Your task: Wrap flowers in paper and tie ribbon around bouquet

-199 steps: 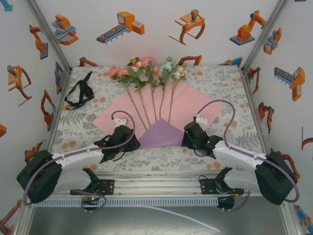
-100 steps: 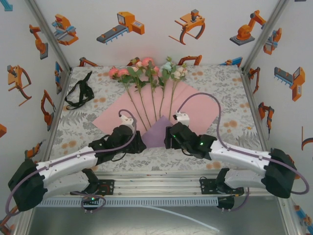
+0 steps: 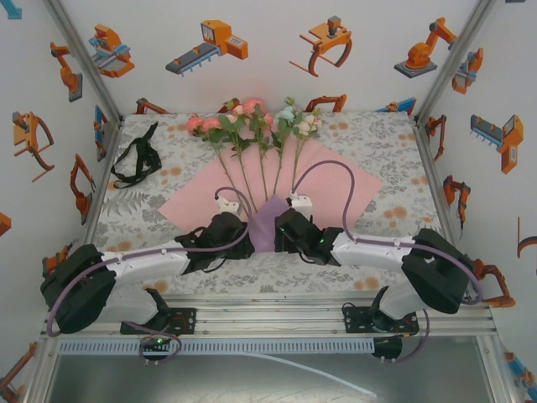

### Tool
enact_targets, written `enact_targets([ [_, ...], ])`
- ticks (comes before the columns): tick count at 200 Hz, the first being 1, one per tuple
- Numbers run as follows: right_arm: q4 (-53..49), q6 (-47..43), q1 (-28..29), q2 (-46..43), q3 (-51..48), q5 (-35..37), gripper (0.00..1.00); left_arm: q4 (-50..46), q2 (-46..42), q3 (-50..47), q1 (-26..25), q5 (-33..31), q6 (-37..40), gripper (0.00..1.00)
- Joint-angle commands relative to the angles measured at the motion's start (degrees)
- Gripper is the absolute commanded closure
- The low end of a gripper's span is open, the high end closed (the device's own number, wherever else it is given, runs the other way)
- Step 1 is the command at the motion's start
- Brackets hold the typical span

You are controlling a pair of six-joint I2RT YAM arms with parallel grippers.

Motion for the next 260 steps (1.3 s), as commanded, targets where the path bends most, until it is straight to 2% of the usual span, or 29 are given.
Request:
enact_targets([
  [1,0.1,0.5,-0.6,1.4,0.7,2.1,0.42,0.0,0.3,0.0,0.8,-2.1,-1.6,0.62],
  [59,-3.3,0.6,-1.1,1.6,0.7,3.4,0.40,-0.6,2.4,-2.4,2.6,-1.5,-4.8,0.65],
  [71,-4.3,-0.9,-1.7,0.9,1.4,3.6,0.38,0.3,2.7,-2.5,2.9,-1.1,-4.9,0.65],
  [84,-5.0,-4.2,-2.3,-0.6,1.9,2.7,0.30,1.1,2.7,-2.4,3.0,-0.5,-4.4,0.65],
  [96,-5.9,-8.1,-4.3,-2.6,1.8,-0.8,0.25,1.2,3.1,-2.2,3.0,-0.5,-4.1,0.65],
  [111,-5.9,-12.2,-8.4,-5.4,1.0,-9.6,0.24,0.6,3.9,-1.9,3.1,-0.9,-4.2,0.65],
  [122,-5.9,-13.3,-9.0,-7.4,0.7,-11.8,0.25,0.1,4.3,-1.9,3.3,-1.0,-4.7,0.65],
  [144,-3.9,-9.8,-8.0,-9.2,1.3,-16.3,0.36,0.5,4.1,-2.3,3.3,-0.9,-4.9,0.66],
  [165,2.1,-4.7,-2.1,-7.8,1.7,-15.4,0.47,1.0,4.3,-2.5,3.3,-0.6,-5.1,0.66],
  [186,7.9,0.3,1.8,-2.1,3.4,-15.1,0.61,0.5,4.3,-2.4,3.3,-0.8,-5.3,0.66],
  [214,14.0,3.4,2.9,7.0,5.6,-16.7,0.82,0.1,3.4,-2.5,3.3,-0.8,-5.0,0.66],
  [235,15.5,4.8,2.8,11.1,6.3,-17.2,0.88,-0.2,2.4,-3.2,3.4,-1.3,-5.2,0.66],
  [260,14.8,6.1,2.7,12.2,5.5,-16.4,0.89,-0.6,0.5,-4.3,3.4,-1.7,-5.6,0.66],
])
